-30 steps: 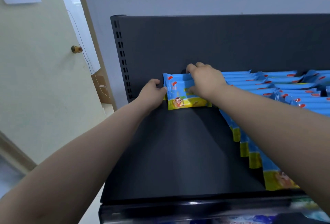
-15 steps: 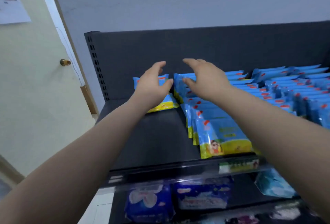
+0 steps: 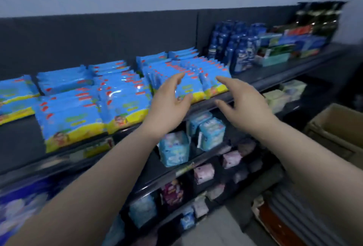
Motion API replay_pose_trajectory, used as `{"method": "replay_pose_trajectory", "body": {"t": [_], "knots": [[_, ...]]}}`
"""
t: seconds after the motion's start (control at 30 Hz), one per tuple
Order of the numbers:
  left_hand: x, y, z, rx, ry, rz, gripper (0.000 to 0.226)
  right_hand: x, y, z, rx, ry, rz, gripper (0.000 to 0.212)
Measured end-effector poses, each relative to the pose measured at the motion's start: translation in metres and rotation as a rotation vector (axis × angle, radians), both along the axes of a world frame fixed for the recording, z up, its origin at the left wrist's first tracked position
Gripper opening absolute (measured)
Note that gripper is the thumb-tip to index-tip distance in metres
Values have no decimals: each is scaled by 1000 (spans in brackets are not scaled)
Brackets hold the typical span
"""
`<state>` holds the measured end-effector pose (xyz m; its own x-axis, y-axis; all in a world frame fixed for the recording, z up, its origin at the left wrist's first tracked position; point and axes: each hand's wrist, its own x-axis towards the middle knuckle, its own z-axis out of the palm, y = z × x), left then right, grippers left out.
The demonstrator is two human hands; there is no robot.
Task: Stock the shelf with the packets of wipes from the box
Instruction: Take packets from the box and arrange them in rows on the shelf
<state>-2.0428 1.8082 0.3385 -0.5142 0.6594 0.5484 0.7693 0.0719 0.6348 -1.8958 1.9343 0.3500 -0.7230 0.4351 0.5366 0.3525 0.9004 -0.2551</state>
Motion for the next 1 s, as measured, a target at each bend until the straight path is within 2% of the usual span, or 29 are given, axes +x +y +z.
{"method": "replay_pose_trajectory", "body": {"t": [0.17, 0.4, 0.7, 0.83, 1.0], "knots": [[77, 81, -25, -87, -25, -201, 52, 108, 51, -25, -79, -79, -207, 60], [162, 191, -59, -180, -48, -450, 53, 213, 113, -61, -182, -76, -456, 59], [224, 340, -108, -272, -39, -696, 54, 295, 210, -96, -293, -107, -778, 59], [239, 394, -130, -368, -19, -770, 55, 317, 247, -111, -359, -103, -850, 60], [251, 444, -141, -370, 73, -818, 52, 337, 281, -132, -423, -131, -875, 61]]}}
